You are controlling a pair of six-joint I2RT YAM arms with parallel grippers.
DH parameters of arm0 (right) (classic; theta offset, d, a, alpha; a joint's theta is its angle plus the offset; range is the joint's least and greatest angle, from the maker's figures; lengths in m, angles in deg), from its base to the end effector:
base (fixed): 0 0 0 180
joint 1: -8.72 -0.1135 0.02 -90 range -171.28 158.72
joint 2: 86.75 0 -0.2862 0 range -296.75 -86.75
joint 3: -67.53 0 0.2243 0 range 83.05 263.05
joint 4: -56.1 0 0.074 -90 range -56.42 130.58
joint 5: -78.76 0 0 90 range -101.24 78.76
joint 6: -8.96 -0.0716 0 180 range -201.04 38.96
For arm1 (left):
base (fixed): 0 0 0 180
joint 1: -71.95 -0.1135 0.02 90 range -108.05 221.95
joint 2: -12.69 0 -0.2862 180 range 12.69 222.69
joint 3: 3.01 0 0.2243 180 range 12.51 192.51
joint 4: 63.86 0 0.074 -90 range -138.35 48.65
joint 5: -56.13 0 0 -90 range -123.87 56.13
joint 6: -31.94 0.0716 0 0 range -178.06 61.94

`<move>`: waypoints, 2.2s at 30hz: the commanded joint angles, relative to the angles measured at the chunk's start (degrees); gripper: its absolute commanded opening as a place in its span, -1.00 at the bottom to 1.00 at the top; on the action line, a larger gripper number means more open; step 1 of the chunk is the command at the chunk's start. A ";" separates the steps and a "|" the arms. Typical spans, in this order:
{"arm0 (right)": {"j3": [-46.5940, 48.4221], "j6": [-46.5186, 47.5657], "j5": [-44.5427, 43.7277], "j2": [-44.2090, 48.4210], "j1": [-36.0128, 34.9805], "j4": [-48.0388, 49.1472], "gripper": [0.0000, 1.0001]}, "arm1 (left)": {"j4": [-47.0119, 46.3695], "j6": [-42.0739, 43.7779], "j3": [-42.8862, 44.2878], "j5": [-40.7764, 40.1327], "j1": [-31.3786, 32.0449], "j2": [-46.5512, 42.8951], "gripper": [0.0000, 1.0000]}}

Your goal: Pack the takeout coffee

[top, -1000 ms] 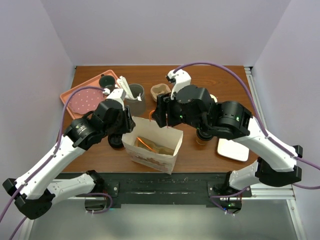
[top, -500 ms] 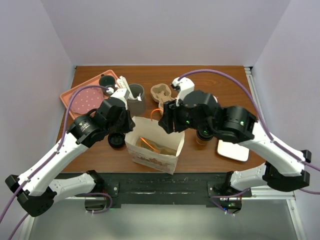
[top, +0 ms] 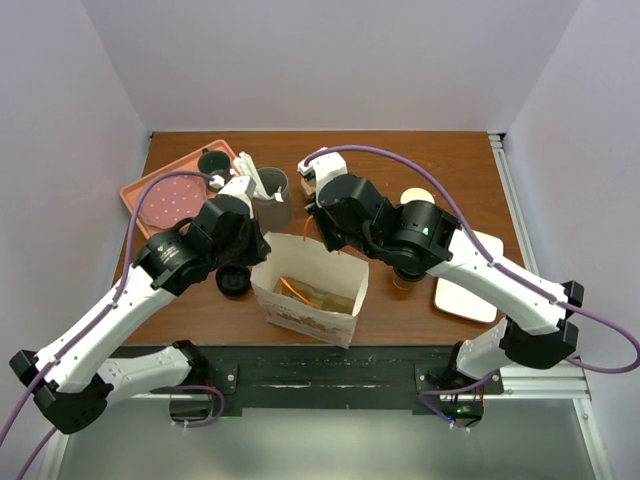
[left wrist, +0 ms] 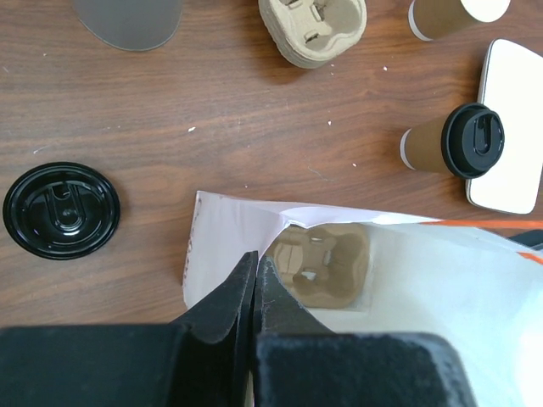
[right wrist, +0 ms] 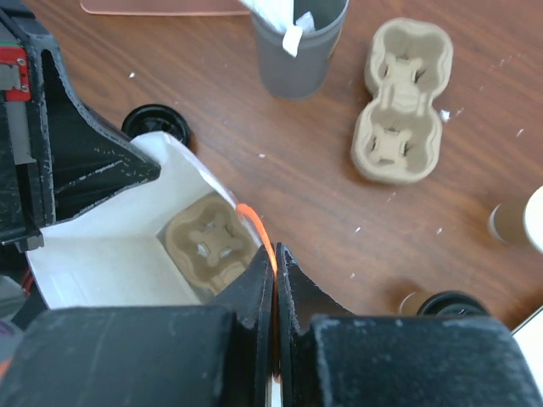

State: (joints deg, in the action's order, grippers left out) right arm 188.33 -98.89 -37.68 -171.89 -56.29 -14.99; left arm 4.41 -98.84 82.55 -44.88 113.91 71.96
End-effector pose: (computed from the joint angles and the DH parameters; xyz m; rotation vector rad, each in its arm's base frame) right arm 0.1516 0.2499 0.4494 -0.6129 2.0467 0.3504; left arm 0.1446 -0.1116 0.3624 -0.0764 2.3428 -0.5201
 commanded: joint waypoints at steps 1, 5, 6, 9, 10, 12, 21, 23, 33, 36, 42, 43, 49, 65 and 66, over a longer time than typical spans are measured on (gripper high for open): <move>0.74 10.19 -0.81 0.07 1.90 8.17 -1.00 | -2.30 -1.50 3.43 -3.75 -0.21 0.76 -1.00; 1.07 12.31 1.12 -1.34 4.89 10.22 -1.00 | -1.69 -1.32 5.02 -5.96 -0.38 3.66 -1.00; 1.25 12.92 2.60 -1.69 5.33 10.57 -1.00 | -1.51 -1.41 5.37 -5.96 -0.30 4.01 -1.00; 1.07 13.80 4.46 -2.39 7.18 11.71 -1.00 | -1.42 -2.29 5.11 -6.31 -0.38 4.19 -0.91; 0.99 13.80 4.55 -2.48 7.96 11.63 -1.00 | -1.42 -2.38 5.02 -6.57 -0.38 4.28 -0.82; 0.72 13.98 4.55 -2.75 8.32 11.54 -1.00 | -0.64 -2.38 5.37 -6.75 -0.38 4.37 -0.70; -2.00 11.34 5.78 -1.43 8.67 12.42 -1.00 | 5.17 -5.54 6.60 -2.36 -0.38 3.76 -0.27; -2.70 11.17 6.83 -1.17 8.59 12.68 -1.00 | 5.43 -6.16 5.55 -3.22 -0.38 3.49 -0.26; -3.23 10.55 9.91 0.77 9.29 12.86 -0.96 | 7.19 -3.26 9.58 -8.59 -0.47 8.84 -0.23; -2.79 9.41 11.49 1.30 9.29 11.89 -0.91 | 7.10 -1.60 12.74 -9.56 -0.56 11.04 -0.20; -3.41 7.83 9.75 2.96 9.38 10.57 -0.72 | 6.31 1.04 14.34 -10.88 -1.17 12.46 -0.36; -2.63 7.04 9.13 3.14 9.29 10.05 -0.58 | 5.61 1.57 13.73 -10.79 -1.17 12.37 -0.47; -0.51 -3.67 5.09 5.24 9.29 8.29 -0.11 | 2.45 6.84 12.49 -8.16 -1.61 11.22 -1.00; -0.23 -29.44 -13.82 8.06 16.75 -16.32 0.23 | -12.57 12.56 -5.34 -0.78 -1.61 -9.24 -1.00; -2.16 -30.83 -12.34 8.76 18.15 -16.76 0.24 | -13.46 12.65 -7.18 -0.42 -1.61 -10.04 -1.00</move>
State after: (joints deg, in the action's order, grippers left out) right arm 191.69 -123.11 -47.45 -165.79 -42.43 -25.11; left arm -0.58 -88.56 79.71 -49.03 112.58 66.45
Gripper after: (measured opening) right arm 0.615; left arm 0.015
